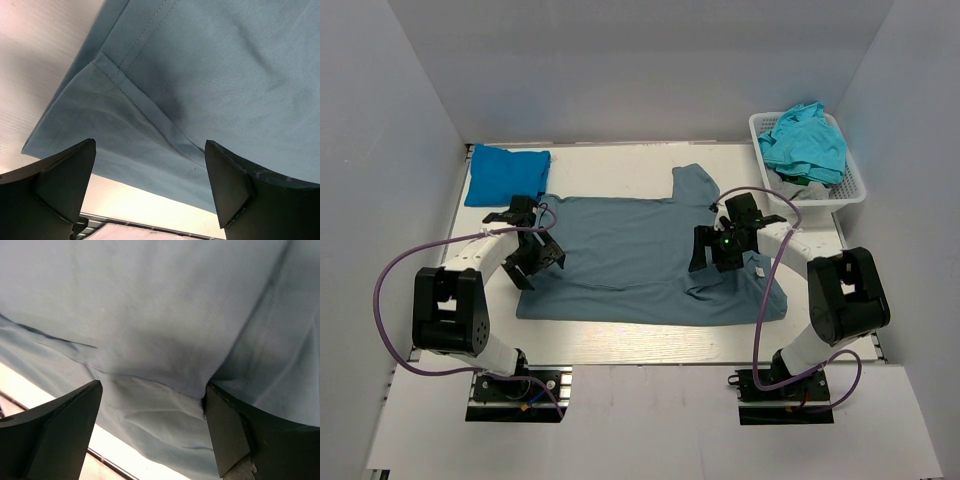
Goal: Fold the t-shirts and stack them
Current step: Fold the flattened tshirt in 1/3 of the way
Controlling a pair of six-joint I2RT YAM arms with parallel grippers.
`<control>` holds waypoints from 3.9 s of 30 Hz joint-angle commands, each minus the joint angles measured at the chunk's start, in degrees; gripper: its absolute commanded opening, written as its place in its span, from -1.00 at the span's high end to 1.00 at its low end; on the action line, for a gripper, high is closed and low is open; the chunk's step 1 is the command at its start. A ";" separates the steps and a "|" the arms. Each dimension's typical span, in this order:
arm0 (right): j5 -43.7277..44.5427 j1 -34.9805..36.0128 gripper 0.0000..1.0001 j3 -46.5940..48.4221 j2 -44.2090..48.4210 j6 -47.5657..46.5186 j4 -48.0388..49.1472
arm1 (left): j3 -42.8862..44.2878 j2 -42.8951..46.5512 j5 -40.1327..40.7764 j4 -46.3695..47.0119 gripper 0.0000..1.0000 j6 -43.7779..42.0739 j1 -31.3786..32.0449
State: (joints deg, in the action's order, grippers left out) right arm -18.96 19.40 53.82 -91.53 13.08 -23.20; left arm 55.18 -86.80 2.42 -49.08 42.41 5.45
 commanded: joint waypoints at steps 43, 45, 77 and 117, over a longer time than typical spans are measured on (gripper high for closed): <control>-5.81 0.20 1.00 20.96 -5.94 0.37 -5.71 | 1.60 -1.52 -1.27 1.36 -1.00 -1.54 0.26; -6.79 0.73 1.00 21.41 -6.82 0.10 -5.28 | 1.60 -1.53 -1.27 1.36 -1.00 -2.07 0.26; 4.81 13.74 -0.81 37.32 -23.00 -4.83 -10.55 | 2.13 -1.53 -1.80 -0.23 -1.00 -3.13 0.26; 21.42 -5.51 -0.81 22.64 -8.49 1.95 -10.11 | 49.06 -33.87 -6.99 2.58 -0.72 -22.73 35.23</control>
State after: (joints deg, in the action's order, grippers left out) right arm -1.23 14.57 73.69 -99.13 14.85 -33.06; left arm 100.90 -123.90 -6.79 -45.58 20.36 39.72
